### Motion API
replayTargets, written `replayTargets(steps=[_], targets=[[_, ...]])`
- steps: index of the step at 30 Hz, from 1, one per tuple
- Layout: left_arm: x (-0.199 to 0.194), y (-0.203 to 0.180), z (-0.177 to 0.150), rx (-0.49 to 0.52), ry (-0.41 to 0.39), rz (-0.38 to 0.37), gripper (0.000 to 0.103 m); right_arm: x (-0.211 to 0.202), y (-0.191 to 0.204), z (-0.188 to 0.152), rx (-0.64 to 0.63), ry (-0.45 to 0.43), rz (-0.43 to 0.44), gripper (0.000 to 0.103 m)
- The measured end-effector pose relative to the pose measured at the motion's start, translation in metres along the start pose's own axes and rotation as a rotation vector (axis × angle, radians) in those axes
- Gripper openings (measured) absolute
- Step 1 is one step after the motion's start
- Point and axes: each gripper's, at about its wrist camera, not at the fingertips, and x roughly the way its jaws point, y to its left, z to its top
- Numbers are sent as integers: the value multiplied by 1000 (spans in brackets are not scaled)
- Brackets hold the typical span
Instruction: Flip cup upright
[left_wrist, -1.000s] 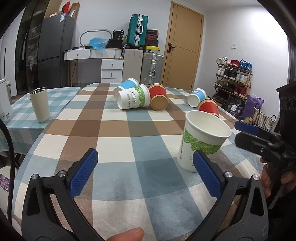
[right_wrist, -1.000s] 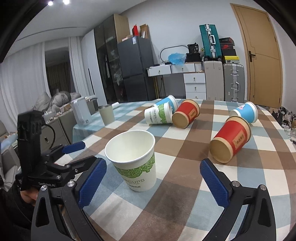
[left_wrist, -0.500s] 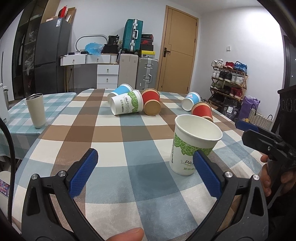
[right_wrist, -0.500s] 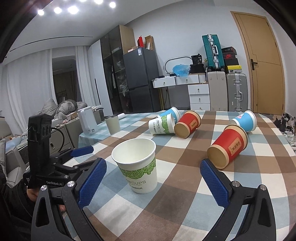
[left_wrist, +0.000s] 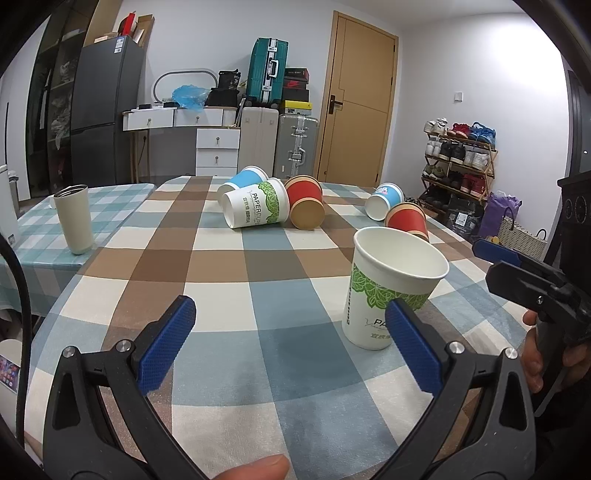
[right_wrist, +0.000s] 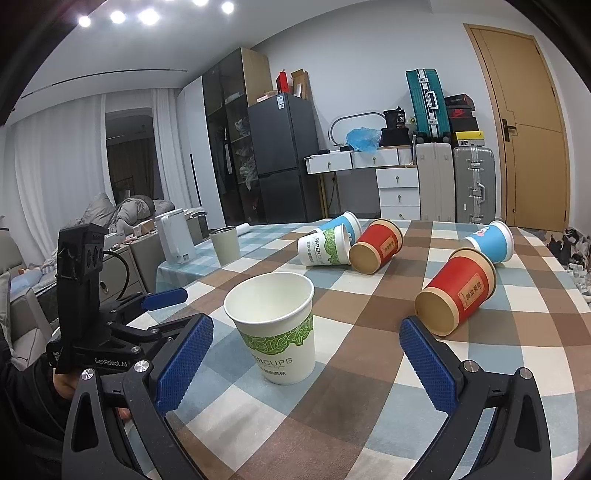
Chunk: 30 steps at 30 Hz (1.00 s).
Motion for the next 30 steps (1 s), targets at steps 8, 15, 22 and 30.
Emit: replayTargets(steps=[8,15,22,30], targets=[[0,0,0,2,0,0,102,1,0,0,0,3,-1,103],[0,0,0,2,-1,0,102,1,0,0,-1,5,-2,103],[0,0,0,2,-1,0,102,4,1,0,-8,15,0,103],[-1,2,0,3,-3,0,102,8,1,-1,-18,30,3,103]])
